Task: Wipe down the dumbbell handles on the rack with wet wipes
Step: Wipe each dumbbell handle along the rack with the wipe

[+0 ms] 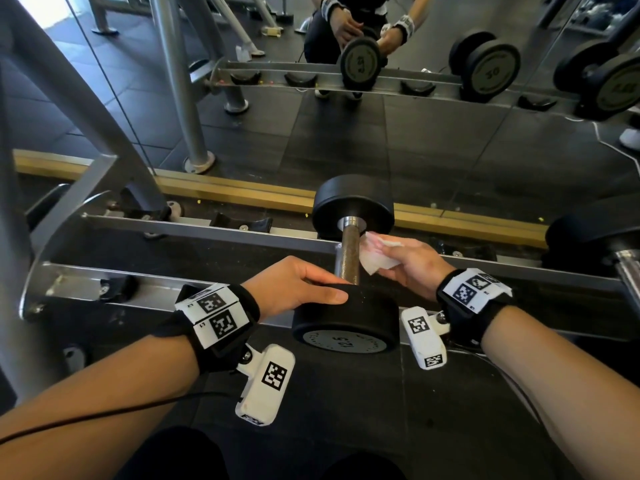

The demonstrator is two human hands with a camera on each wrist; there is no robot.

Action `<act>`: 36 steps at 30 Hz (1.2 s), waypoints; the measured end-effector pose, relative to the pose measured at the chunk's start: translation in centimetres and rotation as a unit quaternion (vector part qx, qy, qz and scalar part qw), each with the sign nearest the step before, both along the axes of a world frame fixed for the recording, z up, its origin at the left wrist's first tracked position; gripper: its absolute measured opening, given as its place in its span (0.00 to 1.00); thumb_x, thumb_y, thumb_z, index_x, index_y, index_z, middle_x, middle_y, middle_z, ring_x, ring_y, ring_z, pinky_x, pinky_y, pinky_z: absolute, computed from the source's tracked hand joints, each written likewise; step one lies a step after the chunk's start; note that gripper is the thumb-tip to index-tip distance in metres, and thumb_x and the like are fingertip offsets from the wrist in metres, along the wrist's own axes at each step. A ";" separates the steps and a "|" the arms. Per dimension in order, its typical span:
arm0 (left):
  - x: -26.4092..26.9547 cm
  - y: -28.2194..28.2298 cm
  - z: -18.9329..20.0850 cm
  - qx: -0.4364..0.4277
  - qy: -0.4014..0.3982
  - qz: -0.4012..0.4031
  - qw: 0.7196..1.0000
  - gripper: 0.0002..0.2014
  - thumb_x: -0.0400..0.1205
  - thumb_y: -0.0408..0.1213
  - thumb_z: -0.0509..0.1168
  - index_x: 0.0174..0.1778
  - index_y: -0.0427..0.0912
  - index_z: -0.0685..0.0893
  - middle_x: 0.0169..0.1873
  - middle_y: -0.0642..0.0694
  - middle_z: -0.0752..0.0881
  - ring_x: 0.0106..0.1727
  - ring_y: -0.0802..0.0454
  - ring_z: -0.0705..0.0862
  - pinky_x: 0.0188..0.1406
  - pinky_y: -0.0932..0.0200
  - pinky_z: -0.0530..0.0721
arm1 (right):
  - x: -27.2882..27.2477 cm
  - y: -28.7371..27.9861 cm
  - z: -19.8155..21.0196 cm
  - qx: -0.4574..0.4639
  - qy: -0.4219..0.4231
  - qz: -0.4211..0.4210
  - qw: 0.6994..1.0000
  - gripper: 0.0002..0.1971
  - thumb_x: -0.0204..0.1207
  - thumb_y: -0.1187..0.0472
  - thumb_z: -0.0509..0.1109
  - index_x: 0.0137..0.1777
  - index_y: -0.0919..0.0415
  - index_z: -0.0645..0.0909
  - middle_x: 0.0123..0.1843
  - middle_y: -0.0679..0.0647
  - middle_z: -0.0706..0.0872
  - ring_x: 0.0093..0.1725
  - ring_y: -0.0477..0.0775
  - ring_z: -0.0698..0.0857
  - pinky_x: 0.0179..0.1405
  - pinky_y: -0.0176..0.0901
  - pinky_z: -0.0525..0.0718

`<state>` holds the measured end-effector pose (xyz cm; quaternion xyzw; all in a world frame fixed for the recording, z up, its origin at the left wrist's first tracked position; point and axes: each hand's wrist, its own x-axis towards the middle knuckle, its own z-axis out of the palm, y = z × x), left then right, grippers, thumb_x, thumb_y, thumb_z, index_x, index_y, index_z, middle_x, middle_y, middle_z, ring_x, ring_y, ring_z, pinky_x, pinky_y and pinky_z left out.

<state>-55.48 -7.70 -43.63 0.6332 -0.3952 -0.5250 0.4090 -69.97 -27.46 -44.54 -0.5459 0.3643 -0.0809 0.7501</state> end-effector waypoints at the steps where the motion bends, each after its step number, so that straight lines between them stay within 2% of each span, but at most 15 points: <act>1: 0.0 0.0 0.0 0.000 -0.002 0.002 1.000 0.17 0.75 0.45 0.74 0.61 0.53 0.90 0.53 0.54 0.92 0.56 0.60 0.90 0.50 0.70 0.85 | 0.4 0.2 0.0 -0.003 0.000 0.009 1.000 0.19 0.87 0.69 0.58 0.77 0.65 0.75 0.73 0.62 0.81 0.71 0.59 0.81 0.62 0.46 0.83; 4: 0.0 0.0 -0.1 0.001 -0.012 0.001 1.000 0.18 0.74 0.47 0.74 0.61 0.54 0.90 0.53 0.56 0.92 0.56 0.62 0.89 0.52 0.68 0.84 | 0.0 0.3 -0.1 -0.022 0.012 0.055 0.998 0.19 0.81 0.65 0.66 0.71 0.62 0.80 0.71 0.62 0.83 0.70 0.58 0.82 0.67 0.50 0.82; 6: 0.1 -0.1 0.0 0.001 -0.020 -0.002 1.000 0.19 0.71 0.50 0.73 0.59 0.57 0.90 0.53 0.58 0.92 0.55 0.64 0.89 0.50 0.70 0.83 | -0.9 0.2 0.1 -0.024 0.017 0.099 0.995 0.17 0.72 0.59 0.72 0.61 0.57 0.88 0.65 0.61 0.88 0.63 0.55 0.88 0.58 0.46 0.86; 8: 0.2 -0.2 -0.1 0.002 -0.020 -0.003 1.000 0.17 0.73 0.48 0.73 0.59 0.57 0.90 0.52 0.58 0.92 0.55 0.64 0.89 0.46 0.73 0.84 | -1.7 0.0 0.1 -0.024 0.027 0.149 0.988 0.14 0.72 0.59 0.70 0.57 0.55 0.90 0.60 0.56 0.91 0.54 0.48 0.91 0.46 0.38 0.87; 9: 0.2 -0.2 -0.1 0.003 -0.017 -0.004 1.000 0.15 0.75 0.46 0.73 0.59 0.56 0.90 0.52 0.57 0.92 0.55 0.63 0.89 0.46 0.73 0.84 | -2.0 -0.1 0.0 -0.031 0.038 0.172 0.984 0.14 0.76 0.63 0.68 0.59 0.55 0.89 0.59 0.54 0.91 0.55 0.48 0.90 0.48 0.37 0.86; 12: 0.3 -0.1 -0.3 0.008 -0.023 -0.010 1.000 0.13 0.78 0.44 0.73 0.58 0.58 0.90 0.53 0.58 0.92 0.55 0.63 0.89 0.47 0.72 0.85 | -2.8 -0.8 -0.2 -0.089 0.095 0.223 0.966 0.18 0.81 0.72 0.61 0.62 0.59 0.87 0.64 0.56 0.89 0.67 0.54 0.85 0.69 0.49 0.79; 16: 0.2 -0.1 -0.3 0.010 -0.025 -0.005 1.000 0.14 0.78 0.45 0.73 0.60 0.57 0.90 0.53 0.58 0.92 0.56 0.63 0.89 0.50 0.69 0.84 | -2.1 -1.5 0.9 -0.066 0.076 0.174 0.980 0.16 0.82 0.68 0.62 0.62 0.57 0.87 0.67 0.61 0.86 0.63 0.57 0.86 0.58 0.49 0.86; 19: 0.2 -0.1 -0.5 0.011 -0.025 -0.005 1.000 0.15 0.78 0.45 0.73 0.62 0.55 0.90 0.54 0.57 0.92 0.56 0.62 0.89 0.53 0.67 0.83 | -0.8 -1.8 2.1 -0.080 0.038 0.086 0.992 0.14 0.84 0.66 0.61 0.62 0.56 0.86 0.69 0.63 0.83 0.67 0.61 0.83 0.70 0.55 0.81; 23: 0.1 0.0 -0.6 0.006 -0.020 0.000 1.000 0.18 0.73 0.50 0.74 0.59 0.57 0.90 0.53 0.57 0.92 0.55 0.62 0.90 0.49 0.70 0.85 | 0.3 -0.7 2.8 -0.104 0.035 0.094 0.990 0.13 0.80 0.61 0.69 0.64 0.55 0.85 0.67 0.57 0.85 0.65 0.52 0.85 0.61 0.44 0.85; 26: 0.1 0.0 -0.6 0.006 -0.029 0.000 1.000 0.20 0.70 0.53 0.73 0.58 0.59 0.90 0.53 0.57 0.92 0.56 0.61 0.89 0.60 0.61 0.84 | 0.1 1.0 2.9 -0.165 0.073 0.157 0.971 0.07 0.79 0.56 0.70 0.54 0.50 0.88 0.51 0.47 0.91 0.49 0.37 0.89 0.43 0.26 0.83; 28: 0.1 0.0 -0.6 0.006 -0.032 -0.001 0.999 0.20 0.70 0.54 0.73 0.59 0.59 0.90 0.53 0.57 0.92 0.57 0.61 0.89 0.63 0.58 0.83 | -0.3 1.5 2.5 -0.155 0.075 0.173 0.970 0.08 0.83 0.59 0.67 0.54 0.57 0.88 0.45 0.46 0.92 0.44 0.39 0.89 0.39 0.24 0.83; 31: 0.1 -0.1 -0.3 0.007 -0.027 -0.009 1.000 0.22 0.69 0.54 0.73 0.59 0.57 0.90 0.53 0.57 0.92 0.56 0.61 0.89 0.57 0.64 0.83 | -1.3 2.0 2.2 -0.137 0.090 0.202 0.966 0.17 0.84 0.57 0.66 0.65 0.68 0.85 0.55 0.57 0.91 0.48 0.42 0.89 0.46 0.27 0.85; 32: 0.1 -0.1 -0.2 0.008 -0.029 -0.012 0.999 0.22 0.69 0.54 0.73 0.60 0.58 0.90 0.53 0.57 0.92 0.56 0.62 0.89 0.55 0.67 0.83 | -1.5 2.2 2.1 -0.138 0.096 0.213 0.963 0.19 0.84 0.56 0.66 0.66 0.69 0.84 0.54 0.56 0.91 0.46 0.39 0.89 0.46 0.26 0.84; 34: 0.2 -0.1 0.0 0.011 -0.036 -0.017 0.999 0.21 0.70 0.53 0.73 0.60 0.59 0.90 0.53 0.59 0.92 0.56 0.64 0.89 0.52 0.69 0.82 | -2.1 2.4 1.9 -0.147 0.111 0.230 0.955 0.20 0.80 0.53 0.70 0.67 0.66 0.85 0.47 0.46 0.91 0.46 0.35 0.87 0.50 0.25 0.81; 36: 0.1 -0.1 0.0 0.014 -0.035 -0.018 0.999 0.17 0.74 0.50 0.73 0.60 0.59 0.89 0.53 0.59 0.92 0.56 0.63 0.89 0.52 0.68 0.82 | -2.6 2.2 1.7 -0.156 0.123 0.239 0.951 0.18 0.75 0.57 0.69 0.64 0.59 0.87 0.55 0.45 0.91 0.58 0.41 0.86 0.62 0.32 0.76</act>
